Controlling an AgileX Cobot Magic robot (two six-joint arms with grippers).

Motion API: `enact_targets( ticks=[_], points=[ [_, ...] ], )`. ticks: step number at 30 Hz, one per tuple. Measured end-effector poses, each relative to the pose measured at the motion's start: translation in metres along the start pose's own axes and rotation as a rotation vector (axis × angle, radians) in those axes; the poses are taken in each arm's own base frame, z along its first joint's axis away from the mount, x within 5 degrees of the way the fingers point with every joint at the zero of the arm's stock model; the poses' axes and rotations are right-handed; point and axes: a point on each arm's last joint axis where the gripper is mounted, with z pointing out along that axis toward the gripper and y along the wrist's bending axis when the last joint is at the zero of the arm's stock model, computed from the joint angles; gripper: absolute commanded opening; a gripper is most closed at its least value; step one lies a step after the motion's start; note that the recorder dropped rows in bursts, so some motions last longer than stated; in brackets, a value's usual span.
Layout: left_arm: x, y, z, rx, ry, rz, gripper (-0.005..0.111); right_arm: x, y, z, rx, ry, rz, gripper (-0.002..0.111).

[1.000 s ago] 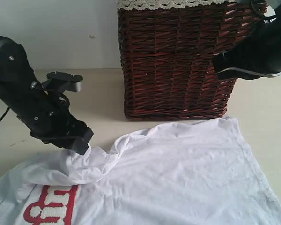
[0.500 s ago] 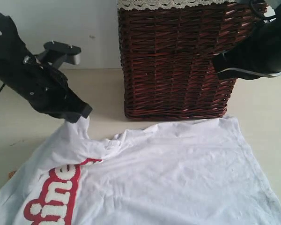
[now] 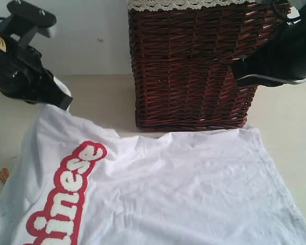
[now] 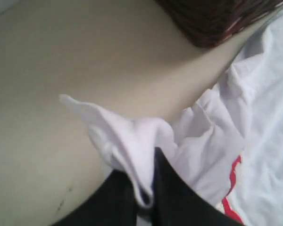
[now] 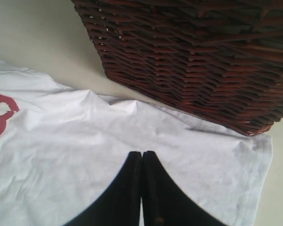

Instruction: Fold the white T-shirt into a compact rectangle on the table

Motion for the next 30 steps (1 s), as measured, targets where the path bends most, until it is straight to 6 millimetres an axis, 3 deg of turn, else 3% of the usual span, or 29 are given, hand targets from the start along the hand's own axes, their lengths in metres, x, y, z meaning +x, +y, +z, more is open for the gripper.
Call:
enact_targets(
  ticks=[3,9,10,13,16,20,23,27,30],
  points=[
    [0.020,0.008,0.029,-0.006,0.104,-0.044,0.007,0.000,0.000,0.000,0.000,0.000,0.000,0.000],
    [0.046,0.016,0.072,0.011,0.330,-0.097,0.060,0.000,0.000,0.000,-0.001,0.004,0.000,0.000],
    [0.052,0.017,0.080,0.016,0.376,-0.100,0.064,0.000,0.000,0.000,-0.001,0.004,0.000,0.000],
    [0.068,0.017,0.100,0.028,0.492,-0.105,0.062,0.000,0.000,0.000,-0.001,0.004,0.000,0.000],
    [0.077,0.014,0.110,0.045,0.571,-0.085,0.051,0.000,0.000,0.000,-0.001,0.004,0.000,0.000],
    [0.072,0.006,0.111,0.061,0.585,-0.043,0.033,0.000,0.000,0.000,-0.001,0.004,0.000,0.000],
    [0.062,0.003,0.110,0.060,0.558,-0.027,0.026,0.000,0.000,0.000,-0.001,0.004,0.000,0.000],
    [0.053,0.004,0.109,0.044,0.527,-0.065,0.030,0.000,0.000,0.000,-0.001,0.004,0.000,0.000],
    [0.042,0.007,0.108,0.022,0.486,-0.126,0.041,0.000,0.000,0.000,-0.001,0.004,0.000,0.000]
  ],
)
